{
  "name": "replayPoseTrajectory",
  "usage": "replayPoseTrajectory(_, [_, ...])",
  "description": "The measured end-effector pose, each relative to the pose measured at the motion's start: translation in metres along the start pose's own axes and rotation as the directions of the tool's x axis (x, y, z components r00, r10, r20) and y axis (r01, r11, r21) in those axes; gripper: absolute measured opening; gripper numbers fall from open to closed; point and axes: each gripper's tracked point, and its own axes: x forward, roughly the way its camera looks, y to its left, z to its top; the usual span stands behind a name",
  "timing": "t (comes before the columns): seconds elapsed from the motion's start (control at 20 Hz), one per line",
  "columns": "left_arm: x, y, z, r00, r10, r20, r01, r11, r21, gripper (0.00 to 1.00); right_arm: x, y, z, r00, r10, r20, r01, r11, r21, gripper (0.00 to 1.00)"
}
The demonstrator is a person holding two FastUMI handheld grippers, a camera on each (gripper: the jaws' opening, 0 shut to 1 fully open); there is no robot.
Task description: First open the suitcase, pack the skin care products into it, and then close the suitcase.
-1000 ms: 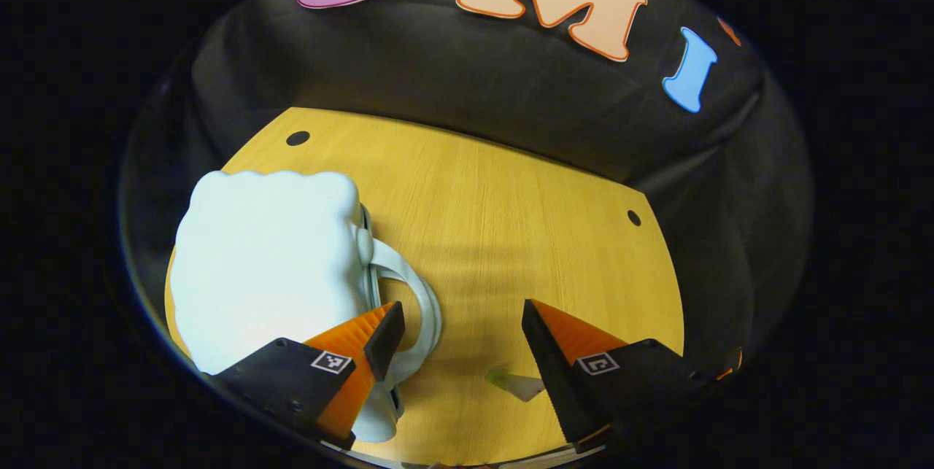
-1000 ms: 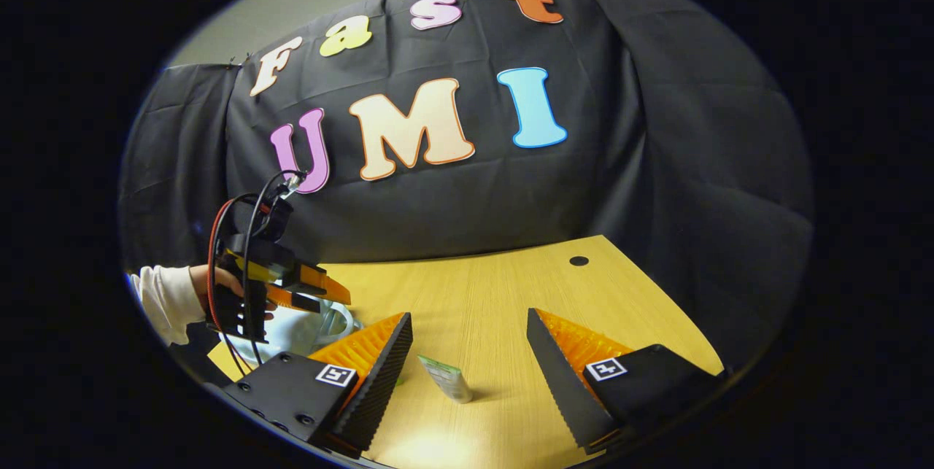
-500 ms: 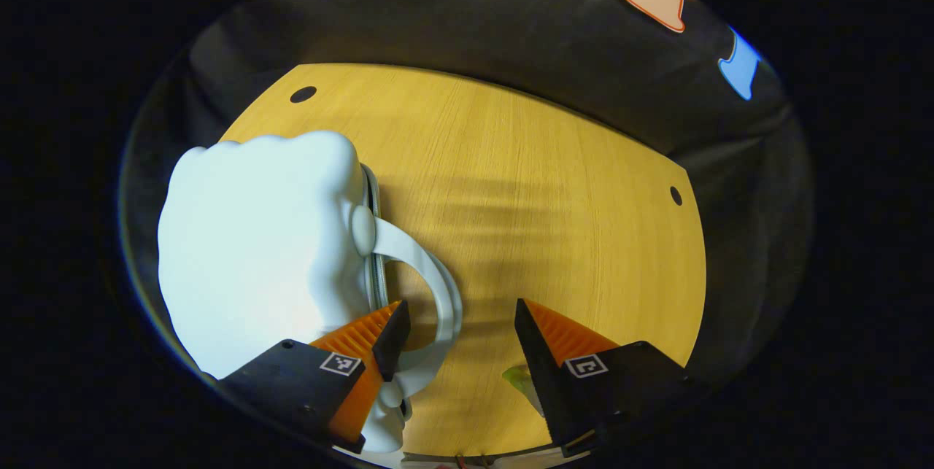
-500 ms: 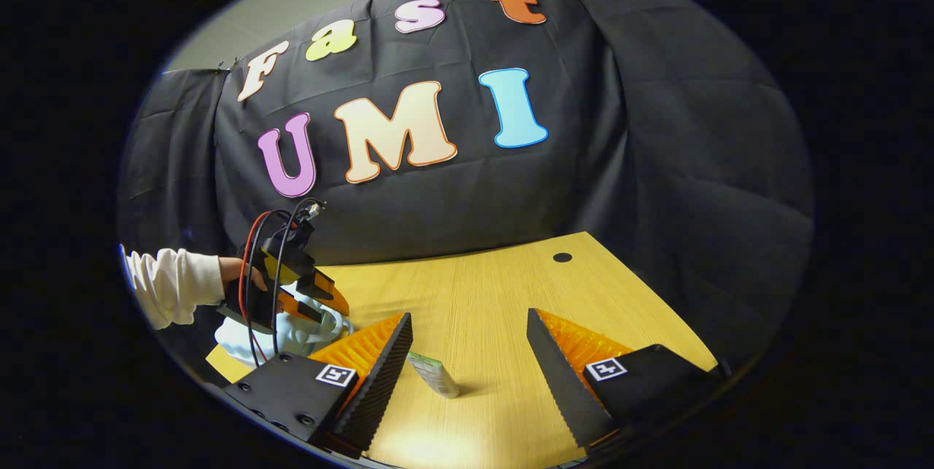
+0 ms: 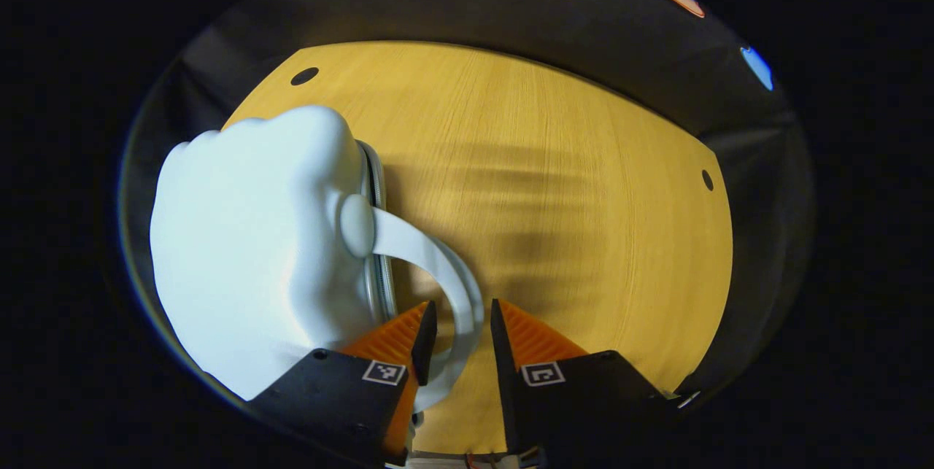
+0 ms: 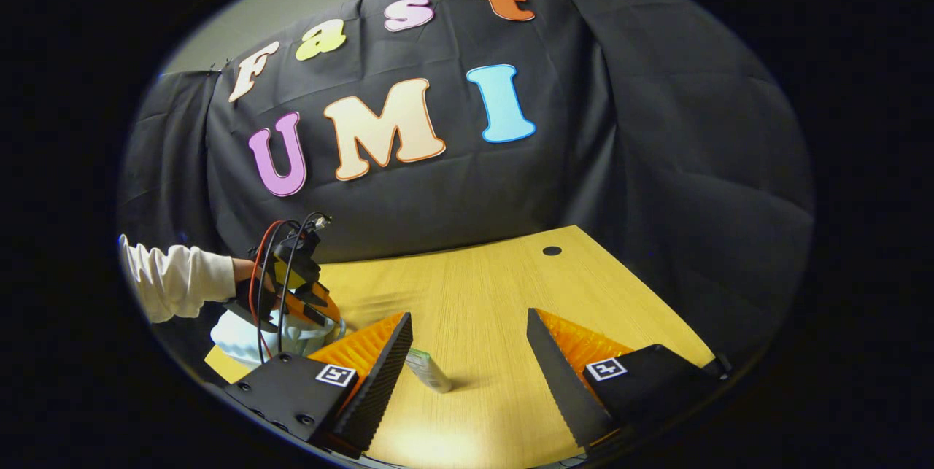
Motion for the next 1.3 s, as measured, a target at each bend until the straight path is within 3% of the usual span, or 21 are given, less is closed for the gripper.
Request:
replayPoseTrajectory(0.3, [0.012,0.005,-0.001,0.998,0.038,-0.041,-0.037,0.999,0.031,0.23,0.003,-0.002,0.0,1.0,-0.002,-0.002,0.002,1.0,0.007,0.98])
replayPoseTrajectory(0.55, [0.023,0.002,-0.008,0.996,0.052,-0.079,-0.05,0.998,0.037,0.22,0.005,-0.001,-0.005,1.0,0.005,-0.016,-0.005,1.0,0.005,0.98])
replayPoseTrajectory(0.75, [0.024,0.003,-0.009,0.994,0.065,-0.088,-0.061,0.997,0.055,0.11,0.006,-0.002,-0.004,1.0,0.006,-0.015,-0.006,1.0,0.005,0.98])
replayPoseTrajectory(0.95, [0.022,0.001,-0.008,0.995,0.054,-0.085,-0.052,0.998,0.023,0.04,0.007,-0.001,-0.007,1.0,0.017,-0.025,-0.017,1.0,0.008,0.98])
replayPoseTrajectory(1.05, [0.018,-0.002,-0.007,0.995,0.057,-0.087,-0.053,0.997,0.048,0.02,0.008,0.002,-0.007,0.999,0.027,-0.024,-0.027,1.0,0.004,0.94])
replayPoseTrajectory(1.3, [-0.001,-0.007,-0.006,0.998,0.021,-0.064,-0.016,0.997,0.069,0.0,0.01,0.011,-0.007,0.998,0.057,-0.027,-0.057,0.998,0.001,0.98])
